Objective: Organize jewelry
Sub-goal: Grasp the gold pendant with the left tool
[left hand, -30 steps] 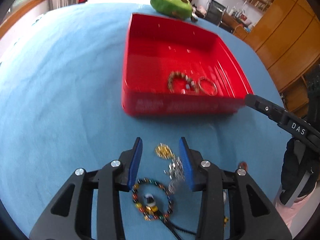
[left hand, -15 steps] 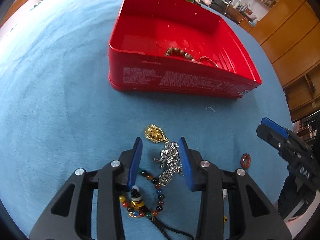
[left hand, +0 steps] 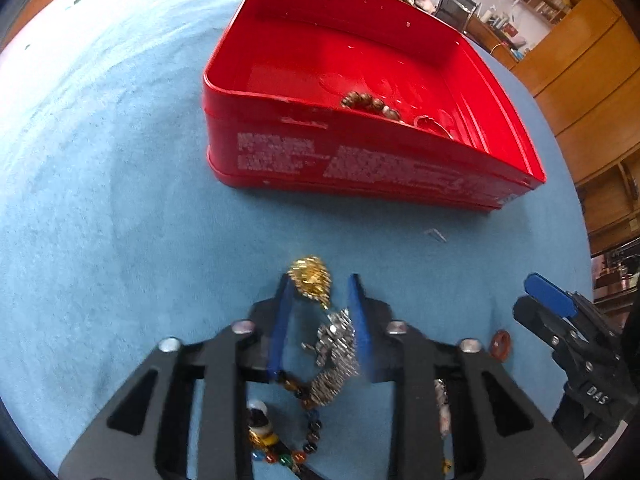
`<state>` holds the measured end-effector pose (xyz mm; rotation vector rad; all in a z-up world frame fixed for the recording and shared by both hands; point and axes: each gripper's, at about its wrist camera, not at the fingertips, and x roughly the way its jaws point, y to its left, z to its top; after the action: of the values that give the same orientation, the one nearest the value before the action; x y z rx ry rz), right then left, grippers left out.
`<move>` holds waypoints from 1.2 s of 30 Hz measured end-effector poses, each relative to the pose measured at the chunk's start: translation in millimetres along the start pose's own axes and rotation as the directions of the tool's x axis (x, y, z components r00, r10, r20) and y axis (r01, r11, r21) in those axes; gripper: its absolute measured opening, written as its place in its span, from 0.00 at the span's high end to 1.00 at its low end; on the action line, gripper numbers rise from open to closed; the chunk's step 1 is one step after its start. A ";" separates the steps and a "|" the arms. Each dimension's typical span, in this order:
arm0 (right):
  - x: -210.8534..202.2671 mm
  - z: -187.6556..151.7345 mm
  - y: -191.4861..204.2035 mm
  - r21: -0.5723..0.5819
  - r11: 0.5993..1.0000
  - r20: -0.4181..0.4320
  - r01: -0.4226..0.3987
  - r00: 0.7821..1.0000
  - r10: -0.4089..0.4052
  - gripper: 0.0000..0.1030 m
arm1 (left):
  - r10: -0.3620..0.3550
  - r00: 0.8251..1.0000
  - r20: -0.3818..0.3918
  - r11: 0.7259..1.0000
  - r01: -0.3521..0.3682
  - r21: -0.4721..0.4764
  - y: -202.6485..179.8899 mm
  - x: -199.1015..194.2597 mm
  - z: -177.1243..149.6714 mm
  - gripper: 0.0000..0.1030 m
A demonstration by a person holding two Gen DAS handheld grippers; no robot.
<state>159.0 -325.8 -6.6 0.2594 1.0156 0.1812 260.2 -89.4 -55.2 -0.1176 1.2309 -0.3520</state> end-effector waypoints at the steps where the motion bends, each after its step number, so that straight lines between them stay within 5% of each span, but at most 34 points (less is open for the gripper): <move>1: 0.1 -0.2 0.3 0.000 1.000 0.000 0.000 1.000 0.000 0.47 | 0.006 1.000 0.004 1.000 -0.006 0.004 0.9 0.7 1.4 0.87; 13: 2.7 -0.2 -0.2 0.003 1.000 -0.002 0.003 1.000 -0.003 0.47 | -0.004 0.999 0.032 0.999 0.002 0.054 -2.1 4.5 9.5 0.79; 18: 4.3 -0.9 -1.4 0.009 1.000 -0.008 0.001 1.000 -0.001 0.47 | 0.020 0.998 0.059 0.997 -0.024 0.068 -4.5 5.7 6.5 0.87; 26: -2.5 -8.2 -4.9 0.023 1.000 0.005 -0.003 1.000 0.003 0.47 | -0.039 0.998 0.055 0.998 0.036 0.056 9.0 -6.5 -0.6 0.87; 36: -1.1 -42.7 -12.8 0.070 0.998 -0.053 -0.006 0.999 0.010 0.47 | -0.031 0.998 0.047 0.995 0.026 0.100 11.1 -30.4 -23.4 0.87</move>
<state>122.3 -332.8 -30.9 0.3237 1.0754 0.1605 231.8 -66.8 -38.7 -0.0578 1.1620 -0.4325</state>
